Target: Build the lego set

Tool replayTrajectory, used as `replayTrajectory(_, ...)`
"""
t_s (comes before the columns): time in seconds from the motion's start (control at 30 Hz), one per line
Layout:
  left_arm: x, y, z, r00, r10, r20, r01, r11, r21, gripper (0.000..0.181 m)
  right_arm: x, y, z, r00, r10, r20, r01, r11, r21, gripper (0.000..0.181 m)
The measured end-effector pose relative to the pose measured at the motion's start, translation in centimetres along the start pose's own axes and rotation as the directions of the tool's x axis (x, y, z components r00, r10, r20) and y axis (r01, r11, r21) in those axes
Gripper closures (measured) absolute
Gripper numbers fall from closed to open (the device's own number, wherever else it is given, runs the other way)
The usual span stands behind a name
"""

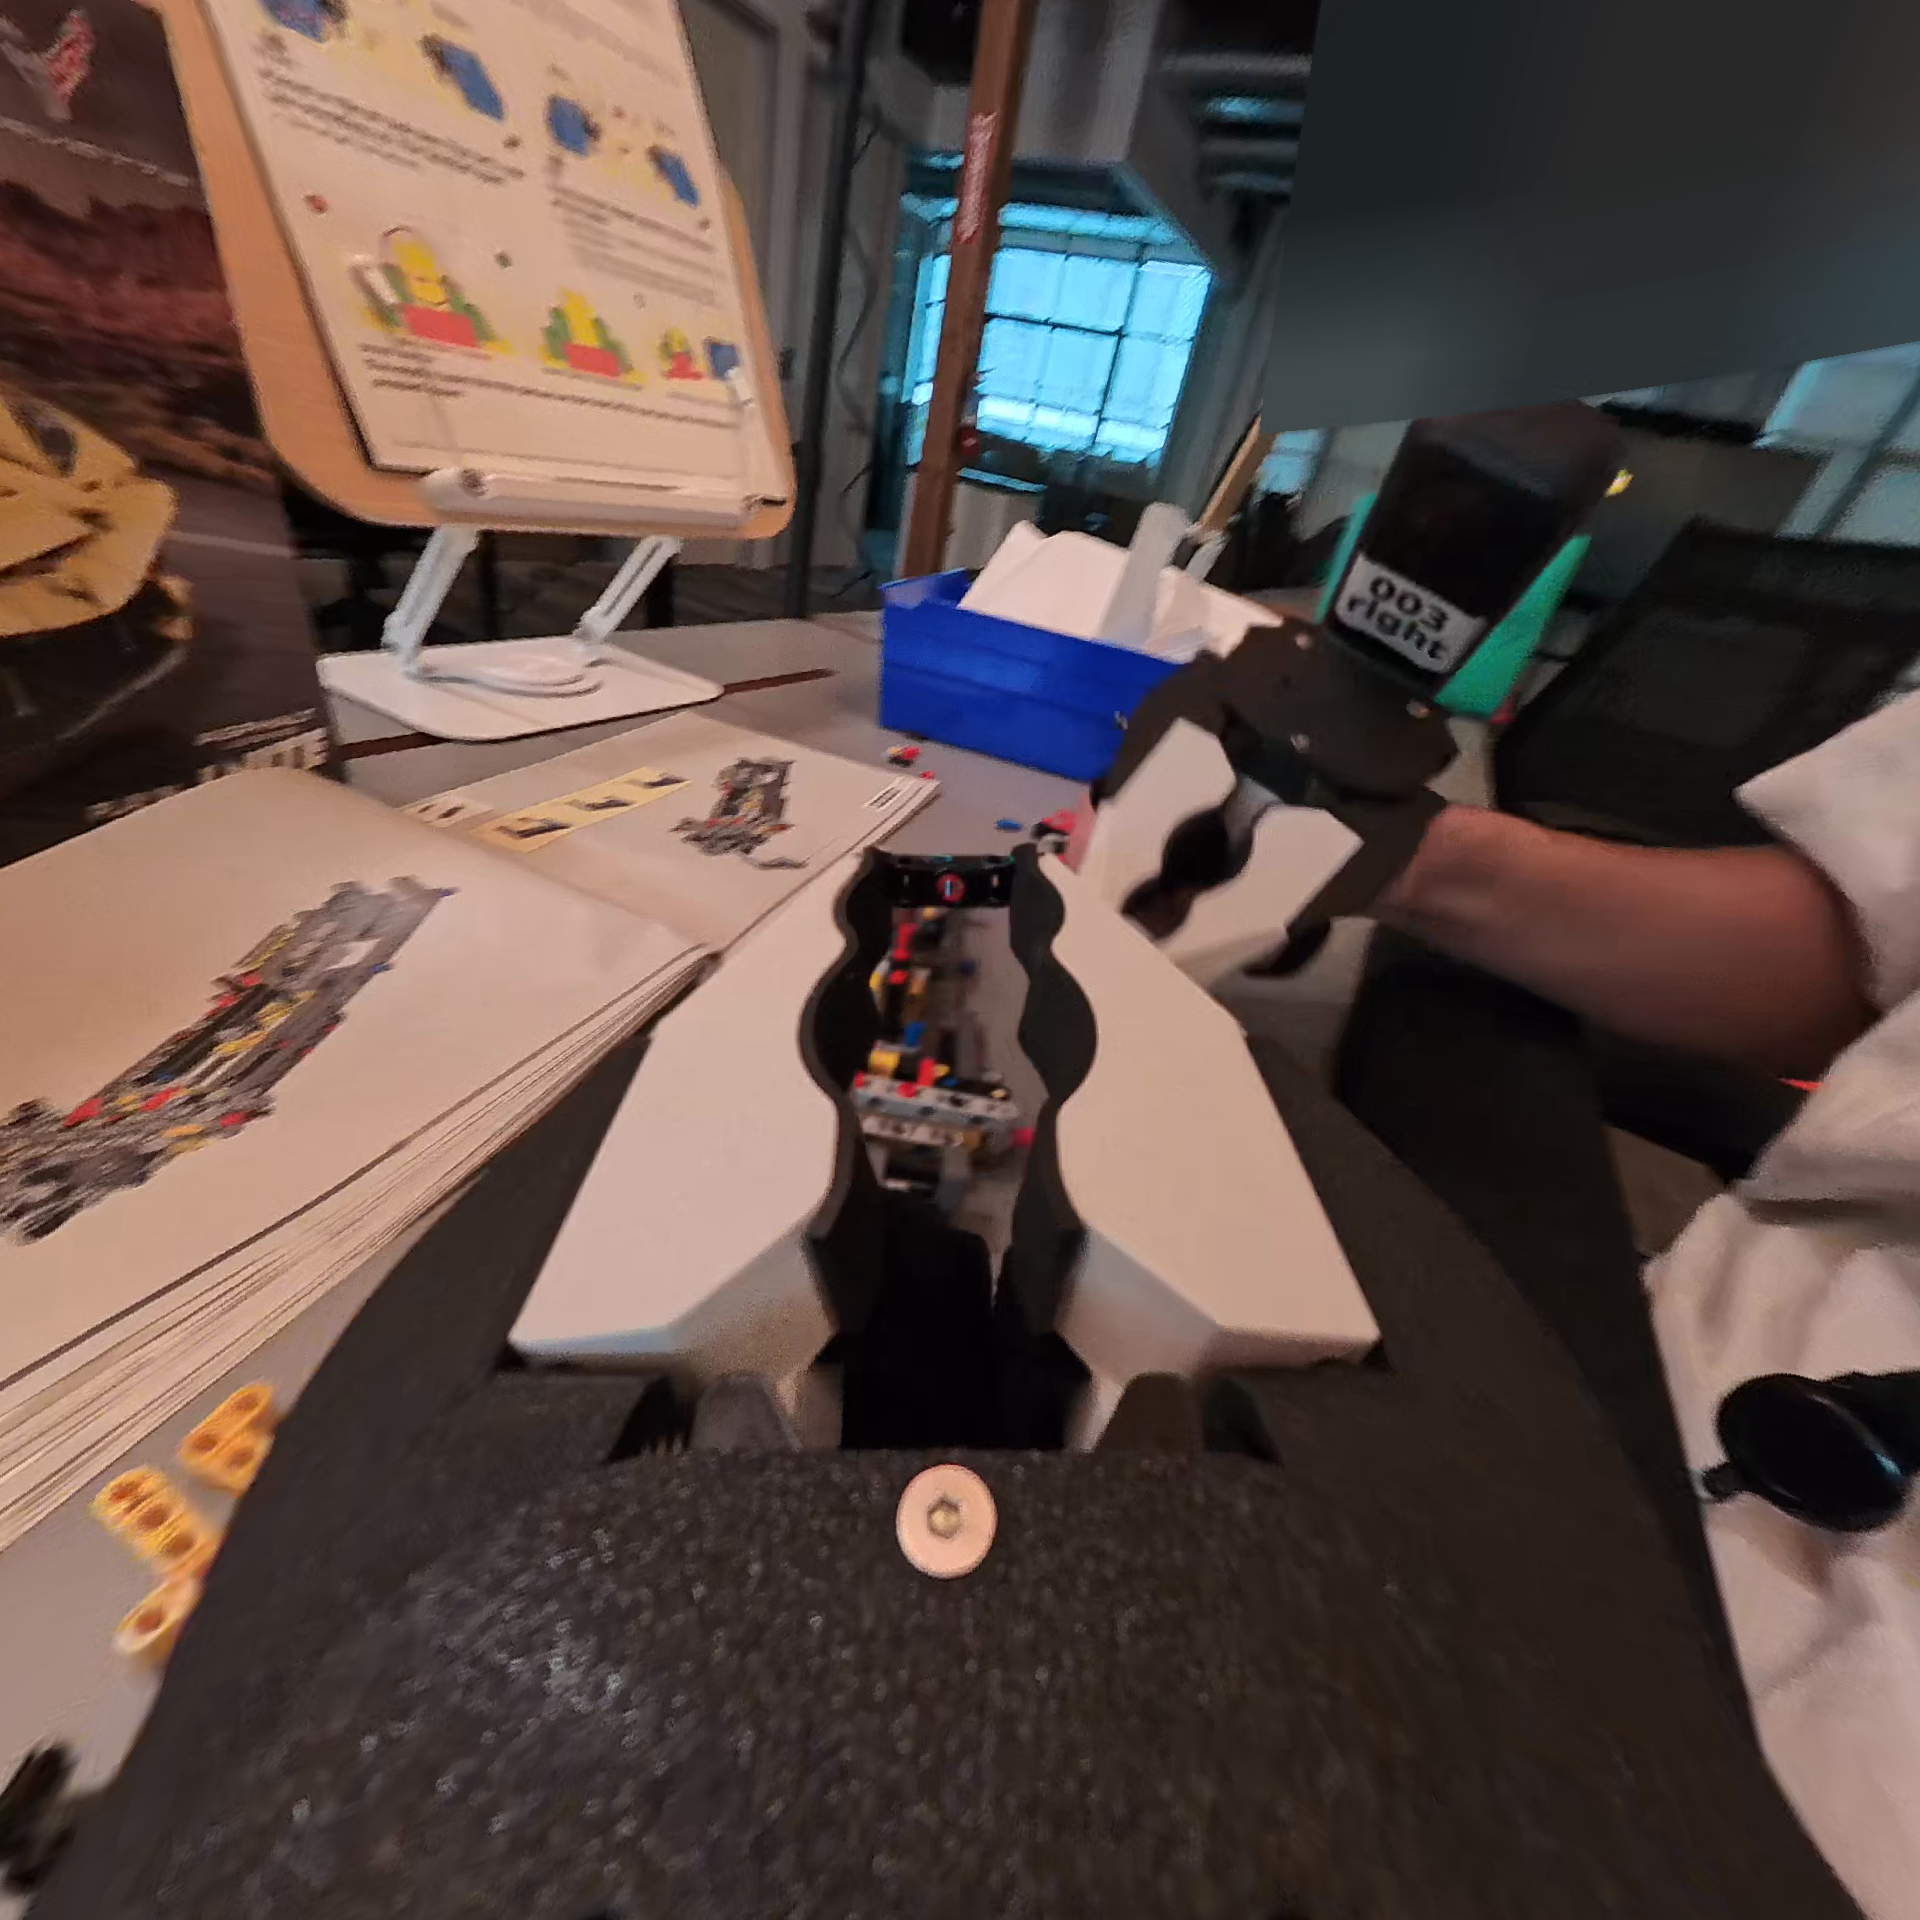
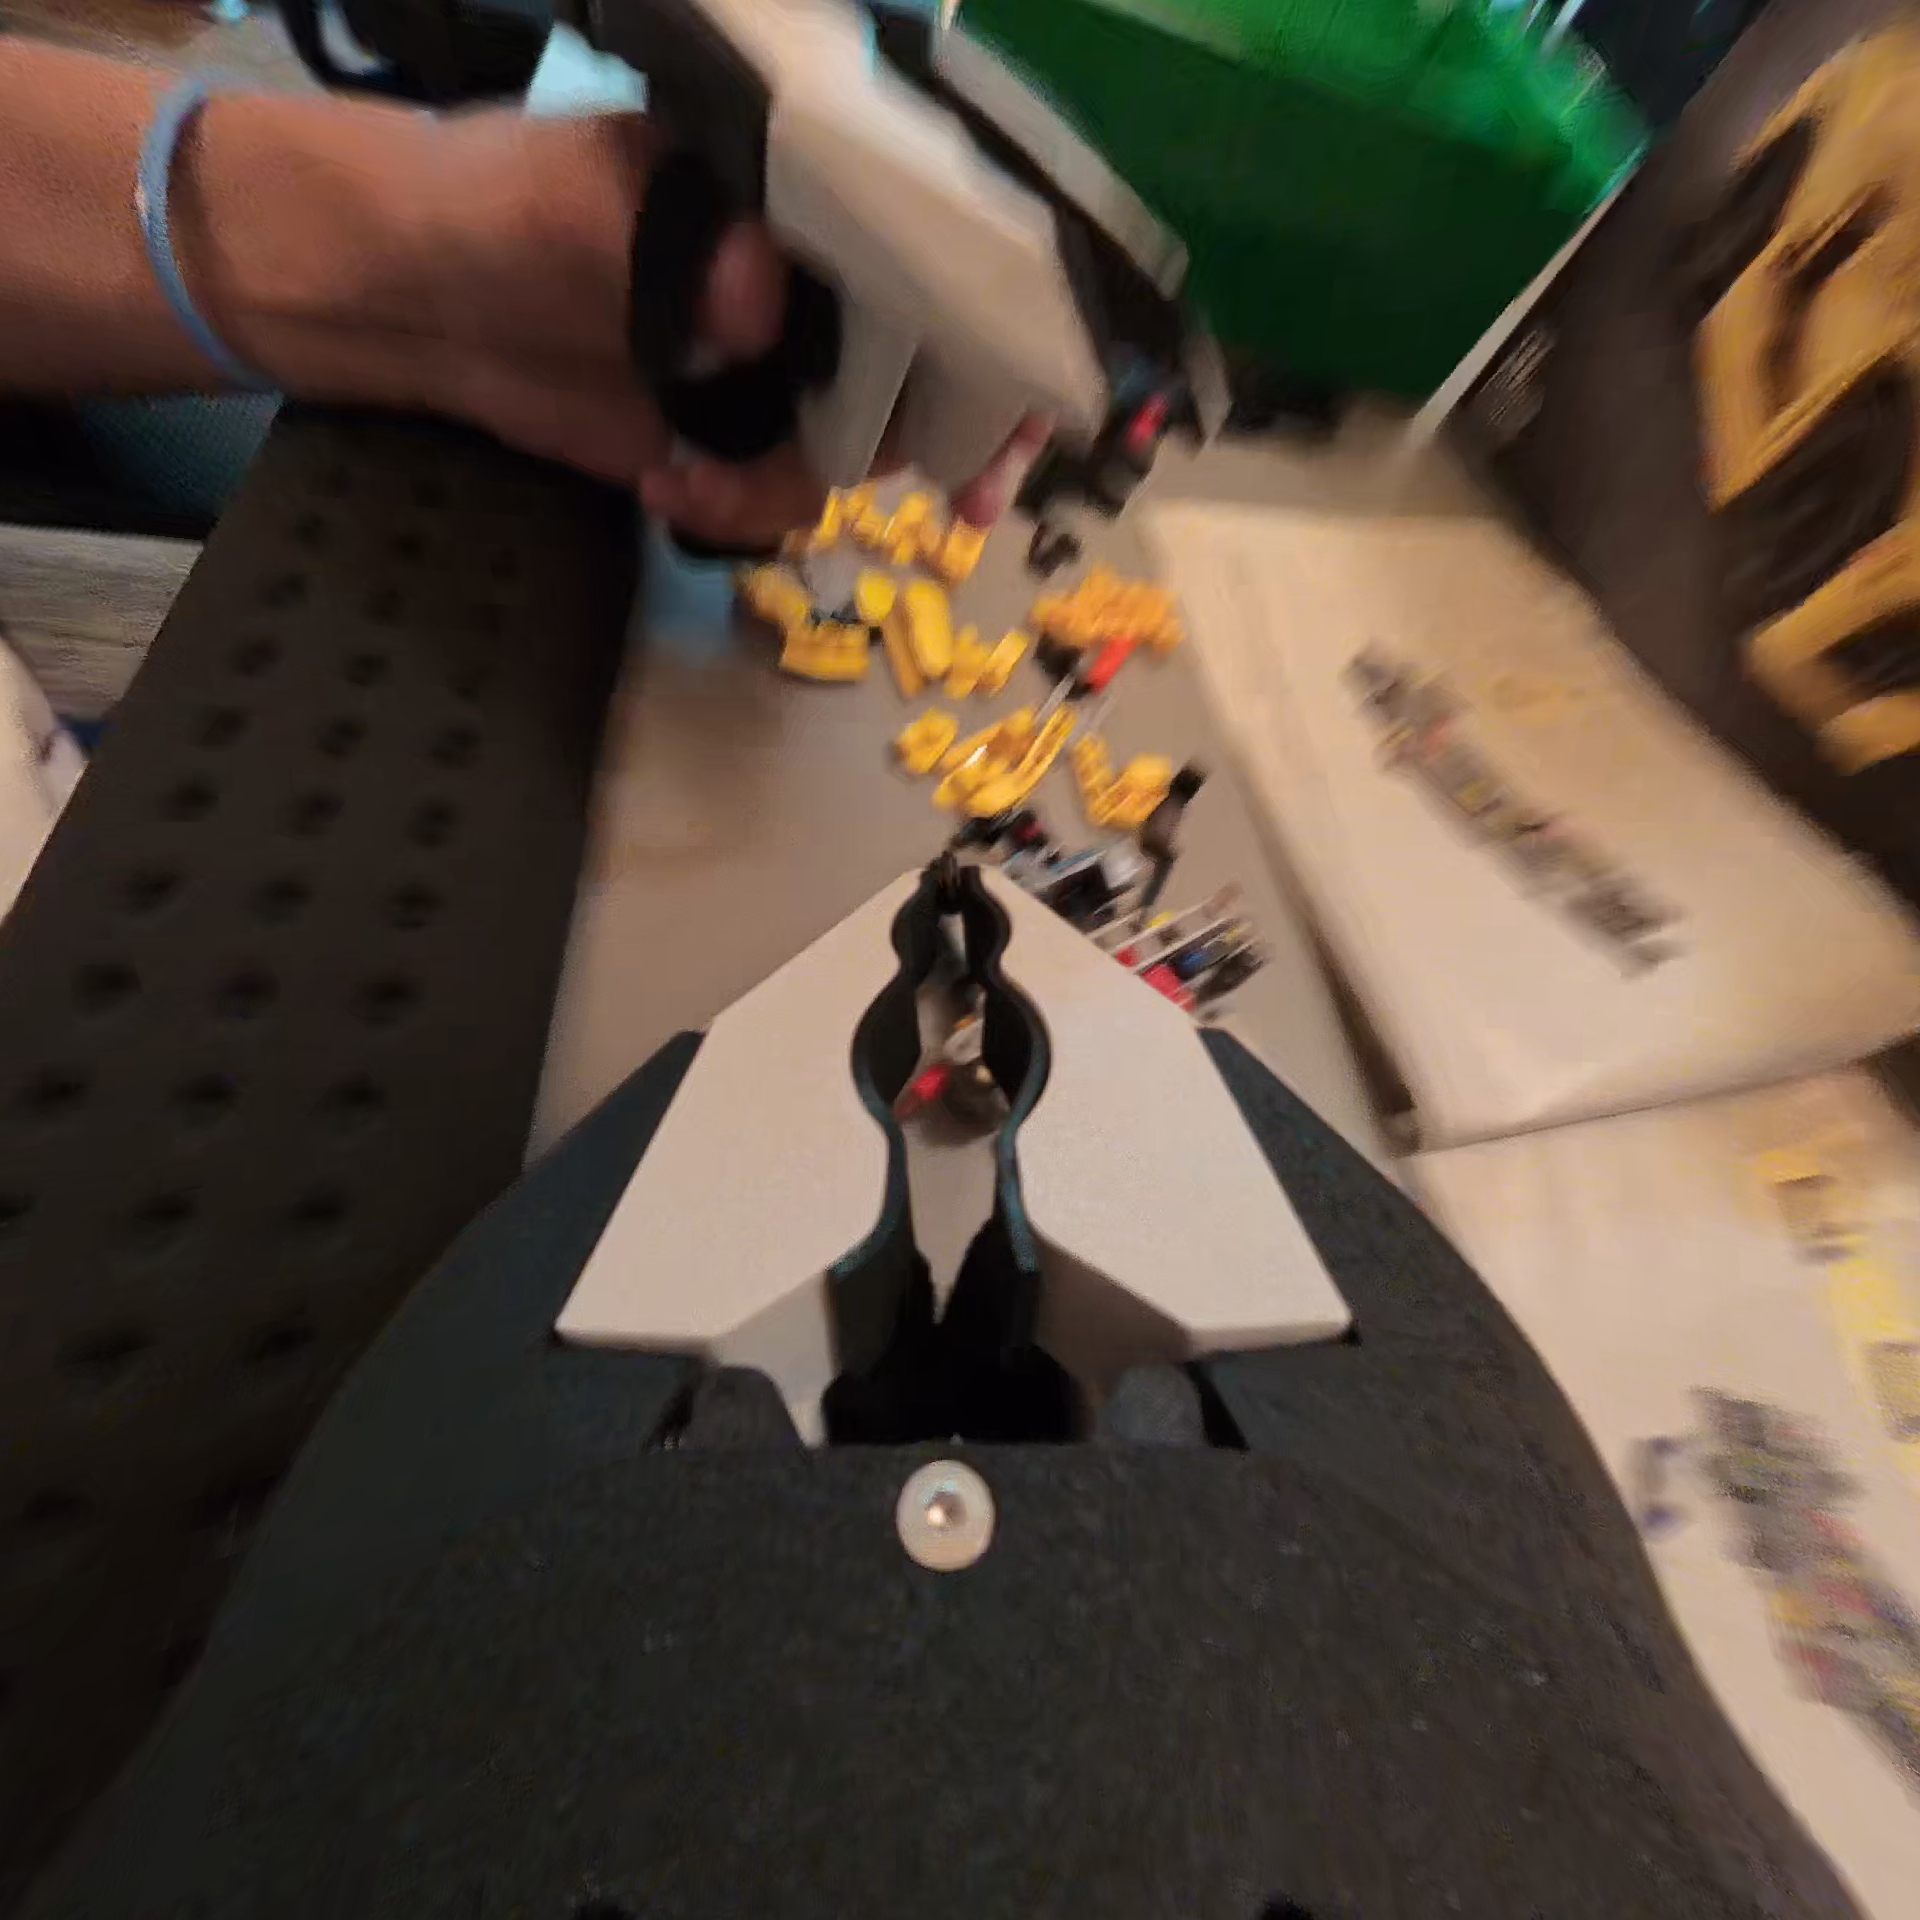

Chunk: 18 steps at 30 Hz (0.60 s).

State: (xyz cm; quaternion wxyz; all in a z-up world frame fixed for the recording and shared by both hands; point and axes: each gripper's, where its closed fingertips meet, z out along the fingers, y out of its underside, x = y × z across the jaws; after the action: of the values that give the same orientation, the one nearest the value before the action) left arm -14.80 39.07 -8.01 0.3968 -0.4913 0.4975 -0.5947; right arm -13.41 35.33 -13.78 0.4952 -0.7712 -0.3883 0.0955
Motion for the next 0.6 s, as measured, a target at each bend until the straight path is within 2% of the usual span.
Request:
replayTrajectory(0.1, 2.0, -0.5, 0.1, 0.995, 0.031, -0.097, -0.027, 0.999, 0.036, 0.16, 1.2, -3.7, -2.0, 0.981, -0.15, -0.125, 0.159, 0.985, 0.065, 0.179)
replayTrajectory(0.23, 3.4, -0.2, 0.6, 0.985, 0.068, -0.159, -0.065, 0.998, 0.026, 0.16, 1.5, -6.2, -3.0, 0.931, -0.264, -0.253, 0.291, 0.954, 0.076, 0.179)
replayTrajectory(0.33, 3.9, -0.2, 0.9, 0.981, 0.068, -0.179, -0.064, 0.998, 0.026, 0.16, 1.7, -5.4, -2.5, 0.893, -0.348, -0.284, 0.363, 0.932, -0.002, 0.178)
replayTrajectory(0.6, 4.3, 1.2, 1.6, 0.977, 0.052, -0.208, -0.063, 0.997, -0.048, 0.16, 0.7, -5.7, -2.6, 0.898, -0.34, -0.28, 0.37, 0.927, 0.064, 0.179)
